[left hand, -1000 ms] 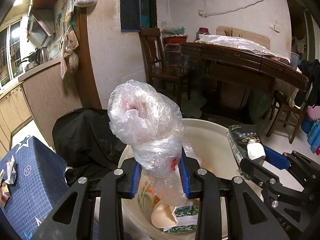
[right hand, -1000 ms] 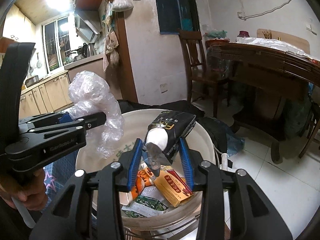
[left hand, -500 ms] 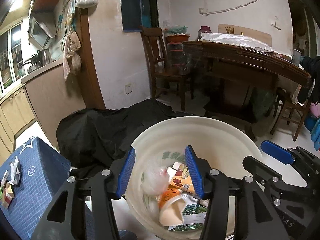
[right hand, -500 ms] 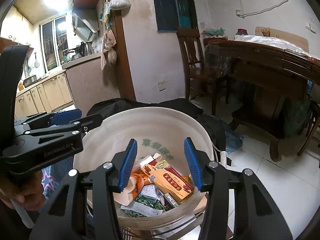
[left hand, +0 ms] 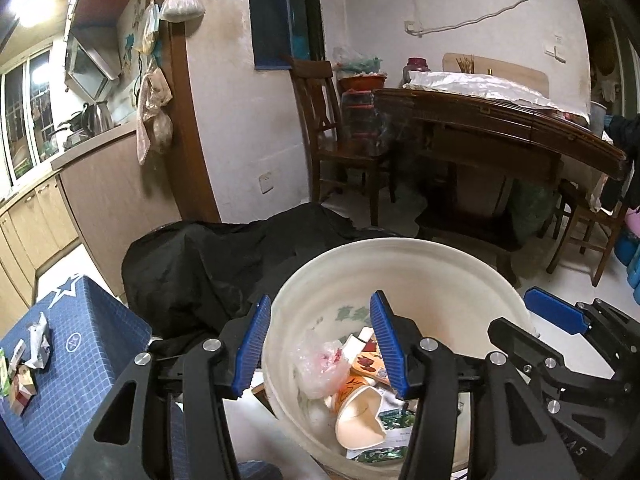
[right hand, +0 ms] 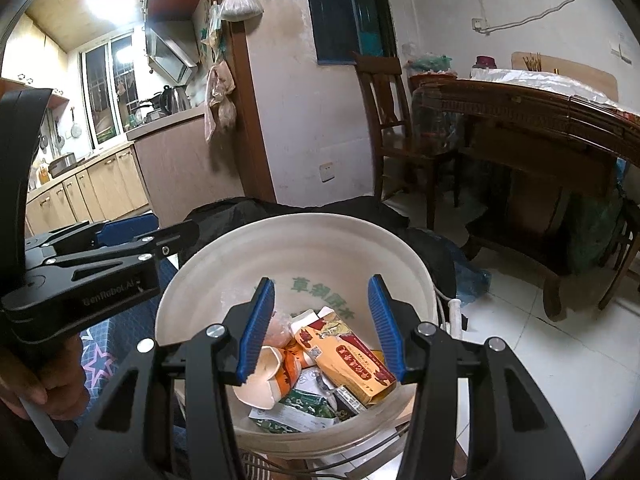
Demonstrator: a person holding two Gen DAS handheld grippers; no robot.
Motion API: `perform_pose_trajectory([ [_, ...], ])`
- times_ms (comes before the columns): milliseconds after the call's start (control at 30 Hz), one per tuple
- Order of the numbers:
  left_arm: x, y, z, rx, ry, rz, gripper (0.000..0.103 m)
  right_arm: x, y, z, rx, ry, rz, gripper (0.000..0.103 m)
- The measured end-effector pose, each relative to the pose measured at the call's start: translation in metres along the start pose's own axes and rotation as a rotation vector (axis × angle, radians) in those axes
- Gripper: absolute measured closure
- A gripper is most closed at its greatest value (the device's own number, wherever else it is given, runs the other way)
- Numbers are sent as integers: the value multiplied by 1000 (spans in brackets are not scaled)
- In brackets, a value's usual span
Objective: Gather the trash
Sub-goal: 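Return both tools to the table toward the green milk carton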
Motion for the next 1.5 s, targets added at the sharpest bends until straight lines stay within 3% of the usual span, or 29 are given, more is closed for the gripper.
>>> perform_pose_trajectory([
  [200, -15, -4, -8, -8, -23, 33, 50, -16, 4, 0, -13, -21, 36, 56],
  [367, -56, -13, -36, -31, -64, 92, 50, -52, 12, -2, -28, -81, 98, 56],
  [567, -137, -26, -85, -94, -187, 171, 49, -123, 33, -6, -69, -201, 198, 56],
  [800, -253, -45, -156, -170, -418, 302, 49, -221, 55, -16, -118, -364, 315, 56],
  [1100, -363, -85, -221, -188, -623, 418, 44, -325, 78, -23, -163, -532, 401, 56],
  [1267, -427, -111, -235, -171, -707, 472, 38, -374, 97, -7, -181, -574, 453, 56],
  [1367, -469, -123, -231, -147, -746, 508, 31, -401, 114, 14, -212, -546, 509, 37],
  [1500, -527, -118, -220, -134, -807, 486, 31, -435, 141, 37, -240, -514, 518, 34],
])
Point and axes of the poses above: each gripper's, at about its wrist camera, not at the fingertips, and y roughly the way its jaws point, x to its right, z to its top, the point moved 5 cm from there along y, roughly the way its jaws point, and after that the axes turned 12 degrees about -x, right-handed, at the moved point
